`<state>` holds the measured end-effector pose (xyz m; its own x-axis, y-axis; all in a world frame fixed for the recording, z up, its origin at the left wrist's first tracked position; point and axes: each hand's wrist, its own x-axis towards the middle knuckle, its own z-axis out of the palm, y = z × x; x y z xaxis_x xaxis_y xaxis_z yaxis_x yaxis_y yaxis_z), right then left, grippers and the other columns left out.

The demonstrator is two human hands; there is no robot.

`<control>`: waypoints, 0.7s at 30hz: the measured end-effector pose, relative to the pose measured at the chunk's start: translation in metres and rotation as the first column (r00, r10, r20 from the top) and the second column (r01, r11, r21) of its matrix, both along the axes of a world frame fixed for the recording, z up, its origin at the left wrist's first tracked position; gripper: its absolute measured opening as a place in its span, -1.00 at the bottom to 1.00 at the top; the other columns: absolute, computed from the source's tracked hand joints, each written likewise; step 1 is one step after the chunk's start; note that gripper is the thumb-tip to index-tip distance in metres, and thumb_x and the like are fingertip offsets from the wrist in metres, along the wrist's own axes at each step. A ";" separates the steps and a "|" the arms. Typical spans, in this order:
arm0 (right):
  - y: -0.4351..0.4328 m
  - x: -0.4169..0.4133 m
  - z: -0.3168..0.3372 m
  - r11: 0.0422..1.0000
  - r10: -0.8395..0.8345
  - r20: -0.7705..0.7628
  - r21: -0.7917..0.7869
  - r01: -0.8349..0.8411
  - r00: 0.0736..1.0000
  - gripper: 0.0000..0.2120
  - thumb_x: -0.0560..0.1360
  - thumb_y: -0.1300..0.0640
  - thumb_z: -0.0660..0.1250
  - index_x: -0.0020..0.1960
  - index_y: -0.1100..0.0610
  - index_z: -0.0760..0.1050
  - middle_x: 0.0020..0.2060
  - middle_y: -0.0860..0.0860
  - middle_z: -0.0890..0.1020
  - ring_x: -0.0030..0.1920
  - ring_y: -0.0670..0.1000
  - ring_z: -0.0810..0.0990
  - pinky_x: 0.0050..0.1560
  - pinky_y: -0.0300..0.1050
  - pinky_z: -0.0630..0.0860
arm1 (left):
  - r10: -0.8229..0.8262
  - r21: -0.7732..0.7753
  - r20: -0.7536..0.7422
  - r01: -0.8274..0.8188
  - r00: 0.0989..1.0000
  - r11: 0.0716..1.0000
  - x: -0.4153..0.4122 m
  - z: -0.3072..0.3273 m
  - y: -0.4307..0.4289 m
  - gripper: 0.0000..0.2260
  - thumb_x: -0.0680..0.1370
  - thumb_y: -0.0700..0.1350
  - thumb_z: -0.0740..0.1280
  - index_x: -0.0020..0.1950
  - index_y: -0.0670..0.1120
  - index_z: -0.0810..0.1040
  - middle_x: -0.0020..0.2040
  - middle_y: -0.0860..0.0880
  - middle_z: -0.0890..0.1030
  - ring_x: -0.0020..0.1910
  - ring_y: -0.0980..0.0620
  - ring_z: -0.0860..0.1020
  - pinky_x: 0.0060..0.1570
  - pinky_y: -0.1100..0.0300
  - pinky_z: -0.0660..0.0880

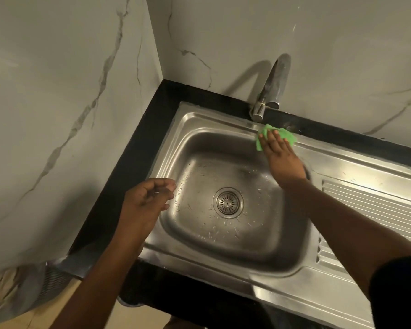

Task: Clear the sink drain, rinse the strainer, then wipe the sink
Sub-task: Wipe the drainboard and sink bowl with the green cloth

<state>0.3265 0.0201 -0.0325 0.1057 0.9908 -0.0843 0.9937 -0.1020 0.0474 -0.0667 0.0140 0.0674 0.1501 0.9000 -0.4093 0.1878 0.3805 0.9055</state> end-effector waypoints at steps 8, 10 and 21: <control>-0.056 0.010 0.024 0.915 -0.391 -0.144 0.048 0.401 0.909 -0.39 0.57 0.39 0.30 0.58 0.06 0.38 0.53 0.19 0.44 0.48 0.25 0.47 0.37 0.18 0.50 | -0.042 -0.017 0.023 0.042 0.999 0.999 0.005 -0.008 -0.002 -0.88 0.59 -0.12 0.47 0.05 0.08 0.76 0.03 0.04 0.78 0.07 0.00 0.74 0.09 0.04 0.67; -0.053 -0.006 0.030 0.850 -0.463 -0.307 0.113 0.515 0.831 -0.48 0.54 0.39 0.30 0.43 0.05 0.56 0.22 0.20 0.68 0.07 0.23 0.68 0.11 0.01 0.60 | -0.042 -0.028 0.029 0.043 0.999 0.999 0.005 -0.011 -0.002 -0.89 0.59 -0.11 0.47 0.06 0.08 0.75 0.02 0.04 0.78 0.07 0.00 0.74 0.10 0.02 0.67; 0.068 -0.095 0.030 0.185 0.063 -0.715 -0.677 0.712 -0.696 -0.87 0.61 0.38 0.23 0.05 0.28 0.55 -0.23 0.12 0.66 -0.30 0.05 0.73 -0.20 -0.04 0.72 | -0.026 -0.006 0.001 0.026 1.000 1.000 -0.026 -0.015 0.020 -0.88 0.60 -0.10 0.46 0.08 0.09 0.75 0.05 0.02 0.78 0.08 -0.03 0.74 0.11 0.01 0.65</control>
